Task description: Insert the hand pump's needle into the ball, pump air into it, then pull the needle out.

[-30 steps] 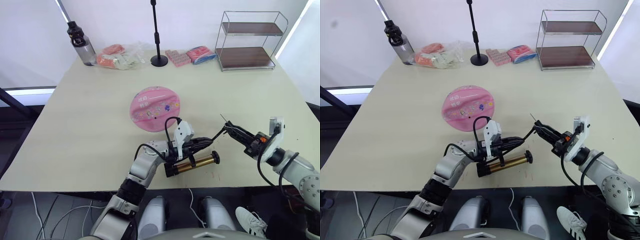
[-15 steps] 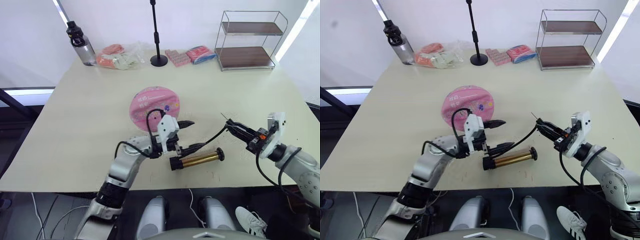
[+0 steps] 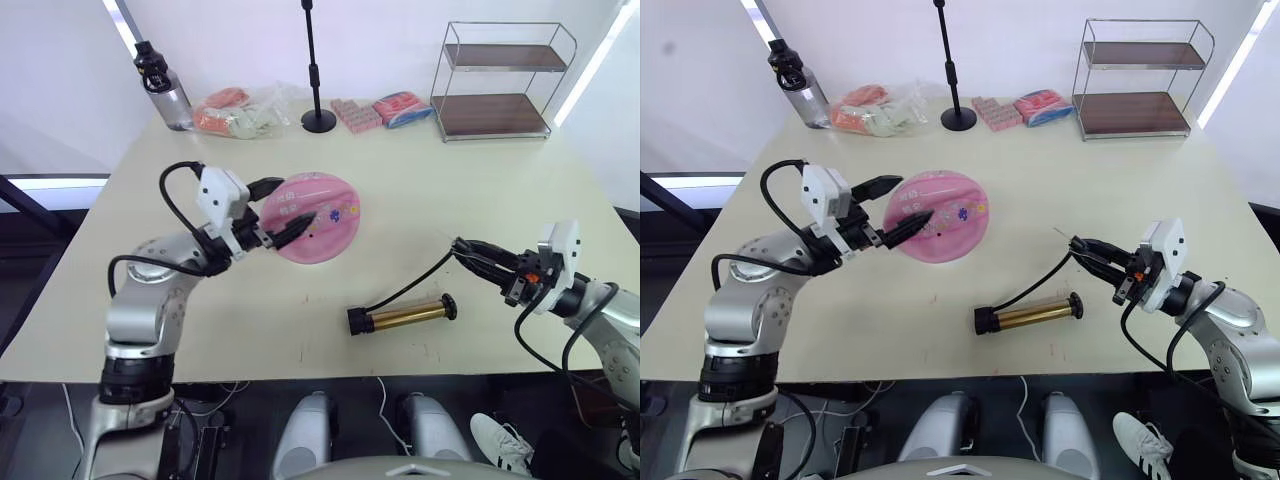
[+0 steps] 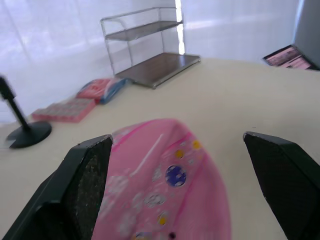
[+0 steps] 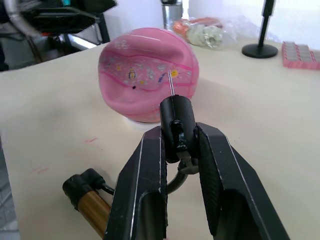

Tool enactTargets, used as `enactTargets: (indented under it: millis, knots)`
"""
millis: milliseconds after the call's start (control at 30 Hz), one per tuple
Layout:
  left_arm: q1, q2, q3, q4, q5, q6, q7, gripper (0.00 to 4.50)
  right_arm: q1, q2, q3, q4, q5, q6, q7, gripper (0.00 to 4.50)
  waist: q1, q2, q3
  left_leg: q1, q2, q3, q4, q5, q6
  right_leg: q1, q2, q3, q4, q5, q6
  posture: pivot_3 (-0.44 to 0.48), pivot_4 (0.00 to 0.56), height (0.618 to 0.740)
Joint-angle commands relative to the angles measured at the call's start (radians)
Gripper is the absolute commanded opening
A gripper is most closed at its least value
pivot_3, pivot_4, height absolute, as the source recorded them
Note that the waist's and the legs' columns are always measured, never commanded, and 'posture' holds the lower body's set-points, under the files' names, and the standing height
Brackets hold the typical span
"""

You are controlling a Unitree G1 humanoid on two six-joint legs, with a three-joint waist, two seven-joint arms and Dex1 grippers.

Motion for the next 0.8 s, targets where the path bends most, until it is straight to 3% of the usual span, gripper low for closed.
enactTargets:
  millis: [33, 433, 800]
  knots:
    - [-0.051, 0.037, 0.037, 0.047, 0.010, -0.032, 0.001, 4.43, -0.019, 0.006, -0.010, -0.001, -0.007, -0.068, 0.032, 0.33, 0.000, 0.000, 0.000, 0.000, 0.000, 0.000, 0.000, 0.000, 0.000, 0.000, 0.000, 0.000, 0.000, 0.000, 0.000, 0.000, 0.150, 0.740]
    - [-0.147, 0.171, -0.052, 0.291, 0.053, -0.013, -0.191, 4.43, -0.023, 0.028, 0.004, -0.008, -0.020, -0.091, 0.033, 0.33, 0.001, -0.001, 0.001, -0.001, 0.000, 0.001, -0.001, 0.000, 0.000, 0.000, 0.000, -0.001, 0.000, 0.001, -0.001, 0.000, 0.150, 0.740]
    - [-0.294, 0.118, -0.142, 0.557, 0.144, -0.108, -0.240, 4.43, -0.025, 0.033, 0.011, -0.047, -0.006, -0.074, 0.014, 0.33, 0.001, -0.002, 0.002, -0.001, 0.000, 0.002, -0.001, 0.000, 0.000, 0.000, 0.000, -0.001, 0.000, 0.002, 0.002, 0.000, 0.150, 0.740]
